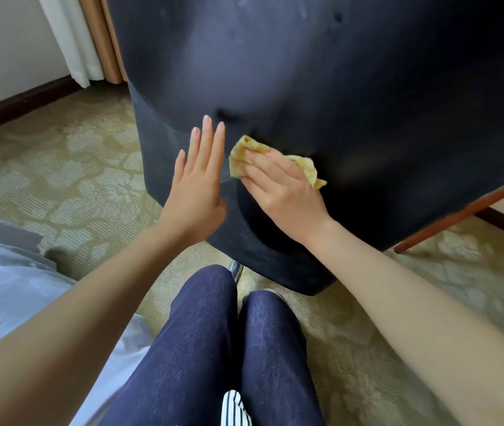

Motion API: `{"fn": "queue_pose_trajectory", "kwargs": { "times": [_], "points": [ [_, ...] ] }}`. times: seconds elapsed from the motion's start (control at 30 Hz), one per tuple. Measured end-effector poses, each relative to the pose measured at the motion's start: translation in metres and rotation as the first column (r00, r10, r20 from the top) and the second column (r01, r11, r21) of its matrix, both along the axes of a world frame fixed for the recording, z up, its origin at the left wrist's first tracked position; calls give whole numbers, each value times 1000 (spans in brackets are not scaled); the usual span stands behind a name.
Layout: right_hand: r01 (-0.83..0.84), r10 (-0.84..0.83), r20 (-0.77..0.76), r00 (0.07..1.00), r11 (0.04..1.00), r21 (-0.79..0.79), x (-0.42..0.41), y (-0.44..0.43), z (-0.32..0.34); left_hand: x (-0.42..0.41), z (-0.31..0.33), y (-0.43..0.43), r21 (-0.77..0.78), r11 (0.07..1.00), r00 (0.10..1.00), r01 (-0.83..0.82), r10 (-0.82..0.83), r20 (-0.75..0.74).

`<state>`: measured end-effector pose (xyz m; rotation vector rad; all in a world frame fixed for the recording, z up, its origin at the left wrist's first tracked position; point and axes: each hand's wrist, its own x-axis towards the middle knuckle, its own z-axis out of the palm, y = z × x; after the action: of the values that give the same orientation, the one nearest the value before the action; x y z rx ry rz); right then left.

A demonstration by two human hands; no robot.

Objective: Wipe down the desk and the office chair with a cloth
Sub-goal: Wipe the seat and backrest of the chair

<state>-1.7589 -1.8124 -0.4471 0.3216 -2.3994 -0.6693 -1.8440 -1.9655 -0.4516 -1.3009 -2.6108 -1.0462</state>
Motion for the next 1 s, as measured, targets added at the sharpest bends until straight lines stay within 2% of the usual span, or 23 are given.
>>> {"fn": "queue_pose_trajectory", "kwargs": {
  "times": [0.07,0.17,0.2,0.3,0.37,0.43,0.53,0.67,0.83,1.0],
  "points": [
    [27,-28,140,990,1000,5,11,4,-20,1,2,3,-9,1000,997,29,-30,-69],
    [193,-113,373,921,964,-185,38,11,-52,7,2,9,-53,997,989,55,-62,-135],
    [244,-139,435,889,950,-196,49,13,-59,9,1,11,-68,996,988,49,-59,-144],
    [178,-97,552,828,980,-94,70,31,-74,12,0,19,-108,994,984,25,-43,-172],
    [219,-187,590,785,976,19,83,38,-68,14,0,22,-127,992,981,21,-46,-191],
    [110,-157,517,841,987,121,94,48,-63,16,0,23,-138,990,977,26,-55,-208],
    [-29,-71,488,870,980,194,106,58,-56,22,-1,25,-148,988,967,40,-76,-242],
    [-16,-42,399,916,990,140,116,62,-25,30,-1,27,-144,988,960,63,-99,-261],
    [43,-58,177,983,995,89,111,58,34,37,-1,27,-138,982,956,129,-161,-246],
    [21,-11,-72,997,990,138,73,43,81,33,1,14,-107,968,943,229,-247,-225]
  ]
}}
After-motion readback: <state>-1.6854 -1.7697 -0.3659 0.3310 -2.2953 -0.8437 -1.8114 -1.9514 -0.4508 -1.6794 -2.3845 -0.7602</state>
